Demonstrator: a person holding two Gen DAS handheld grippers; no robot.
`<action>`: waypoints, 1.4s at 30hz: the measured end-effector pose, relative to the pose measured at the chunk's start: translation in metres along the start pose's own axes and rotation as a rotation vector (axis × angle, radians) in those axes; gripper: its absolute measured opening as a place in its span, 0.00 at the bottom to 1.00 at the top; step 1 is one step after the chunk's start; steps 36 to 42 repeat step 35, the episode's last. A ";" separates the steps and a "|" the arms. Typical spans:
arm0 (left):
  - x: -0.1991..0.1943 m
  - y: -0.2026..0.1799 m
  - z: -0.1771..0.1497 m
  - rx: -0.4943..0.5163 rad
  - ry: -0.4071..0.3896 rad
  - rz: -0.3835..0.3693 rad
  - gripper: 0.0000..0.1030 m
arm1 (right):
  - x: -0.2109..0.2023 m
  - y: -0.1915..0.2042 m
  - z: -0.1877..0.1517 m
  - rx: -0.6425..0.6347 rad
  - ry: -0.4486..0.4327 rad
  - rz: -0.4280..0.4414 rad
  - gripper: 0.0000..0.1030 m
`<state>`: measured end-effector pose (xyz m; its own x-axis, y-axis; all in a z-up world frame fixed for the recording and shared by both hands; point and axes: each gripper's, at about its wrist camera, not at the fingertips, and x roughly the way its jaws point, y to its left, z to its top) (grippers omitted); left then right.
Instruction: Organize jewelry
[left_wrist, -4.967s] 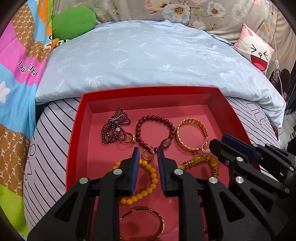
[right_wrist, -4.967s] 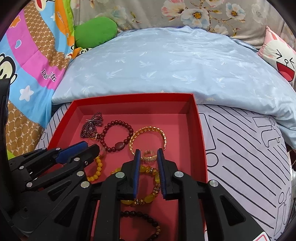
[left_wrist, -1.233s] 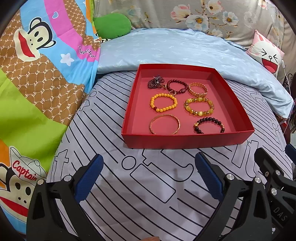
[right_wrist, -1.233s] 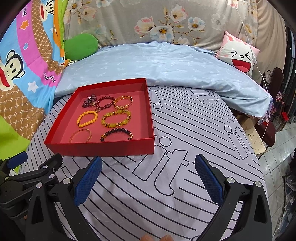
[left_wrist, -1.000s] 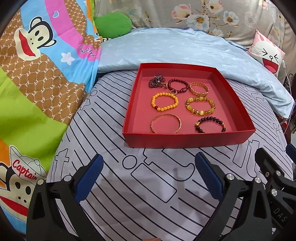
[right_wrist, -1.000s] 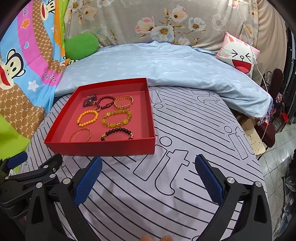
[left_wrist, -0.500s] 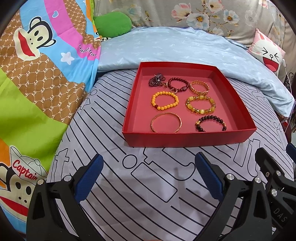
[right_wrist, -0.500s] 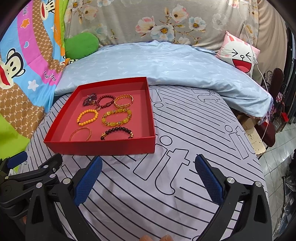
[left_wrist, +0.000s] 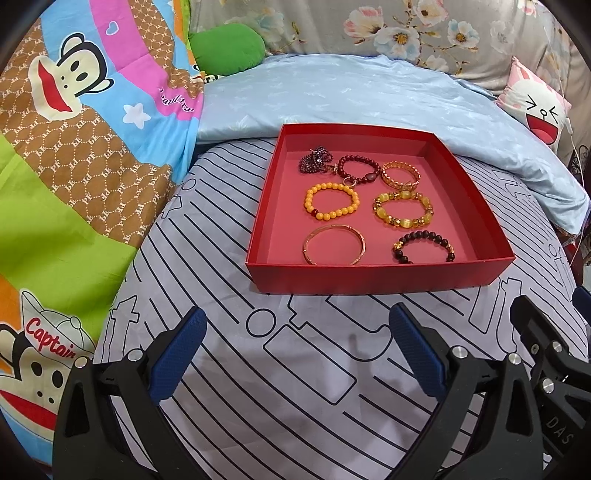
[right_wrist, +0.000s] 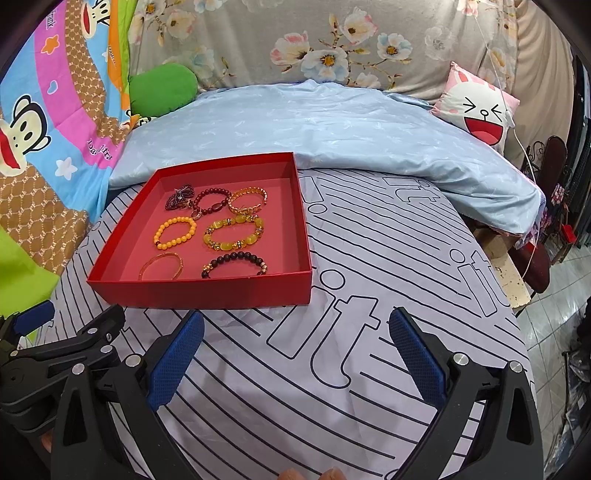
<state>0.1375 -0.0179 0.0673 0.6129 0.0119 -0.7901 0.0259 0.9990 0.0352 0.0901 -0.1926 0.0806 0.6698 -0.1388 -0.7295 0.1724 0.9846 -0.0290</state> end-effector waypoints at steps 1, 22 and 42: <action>0.000 0.000 0.000 0.001 0.000 0.002 0.92 | 0.000 0.000 0.000 0.000 0.001 -0.001 0.94; 0.002 0.000 0.000 0.004 0.009 0.009 0.92 | 0.002 0.003 0.000 -0.005 0.003 -0.001 0.94; 0.003 0.002 0.000 0.010 0.004 0.011 0.91 | 0.003 -0.001 -0.001 -0.001 0.006 0.000 0.94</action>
